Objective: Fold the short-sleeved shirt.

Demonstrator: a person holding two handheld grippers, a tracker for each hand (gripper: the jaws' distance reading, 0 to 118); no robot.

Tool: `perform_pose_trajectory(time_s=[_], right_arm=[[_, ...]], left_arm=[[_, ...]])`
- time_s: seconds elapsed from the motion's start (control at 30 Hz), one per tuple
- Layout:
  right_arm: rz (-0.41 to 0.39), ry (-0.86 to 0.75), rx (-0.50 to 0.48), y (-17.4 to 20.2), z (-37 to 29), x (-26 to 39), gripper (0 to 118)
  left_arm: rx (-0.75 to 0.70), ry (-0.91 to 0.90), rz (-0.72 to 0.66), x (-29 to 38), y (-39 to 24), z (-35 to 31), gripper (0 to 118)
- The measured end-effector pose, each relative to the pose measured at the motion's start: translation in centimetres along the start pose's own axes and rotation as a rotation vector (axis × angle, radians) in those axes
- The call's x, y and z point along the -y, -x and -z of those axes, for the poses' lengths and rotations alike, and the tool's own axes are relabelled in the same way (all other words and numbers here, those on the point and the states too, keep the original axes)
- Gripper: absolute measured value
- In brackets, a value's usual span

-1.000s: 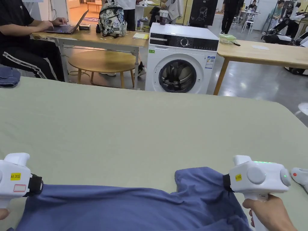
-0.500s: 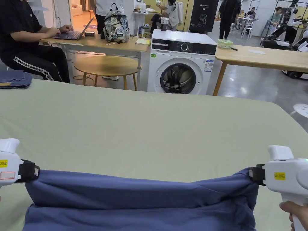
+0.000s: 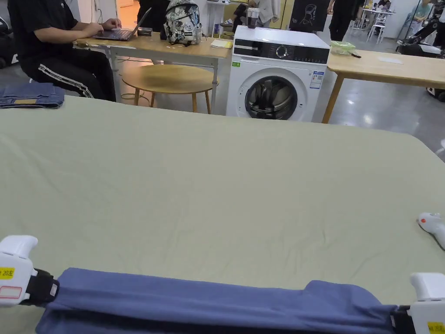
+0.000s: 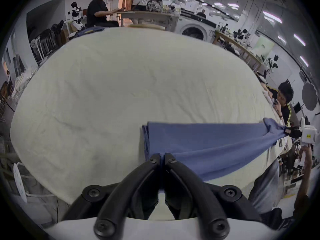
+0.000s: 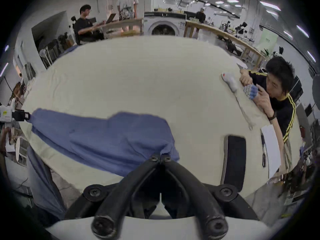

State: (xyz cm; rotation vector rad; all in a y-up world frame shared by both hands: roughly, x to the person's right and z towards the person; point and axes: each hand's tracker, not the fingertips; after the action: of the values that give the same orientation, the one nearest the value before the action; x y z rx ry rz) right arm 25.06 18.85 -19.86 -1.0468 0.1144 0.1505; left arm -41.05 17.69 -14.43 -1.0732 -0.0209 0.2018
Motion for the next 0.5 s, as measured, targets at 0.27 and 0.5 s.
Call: perform_pose_trajectory(time_s=[0.27, 0.5], right_arm=[[-0.015, 0.088, 0.040, 0.6, 4.7, 2.0, 0], [-0.014, 0.089, 0.055, 0.9, 6.4, 2.4, 0]], left_arm=[[-0.053, 0.098, 0.039, 2.1, -0.8, 2.3, 0], [-0.070, 0.091, 0.037, 2.2, -0.7, 3.7, 0]])
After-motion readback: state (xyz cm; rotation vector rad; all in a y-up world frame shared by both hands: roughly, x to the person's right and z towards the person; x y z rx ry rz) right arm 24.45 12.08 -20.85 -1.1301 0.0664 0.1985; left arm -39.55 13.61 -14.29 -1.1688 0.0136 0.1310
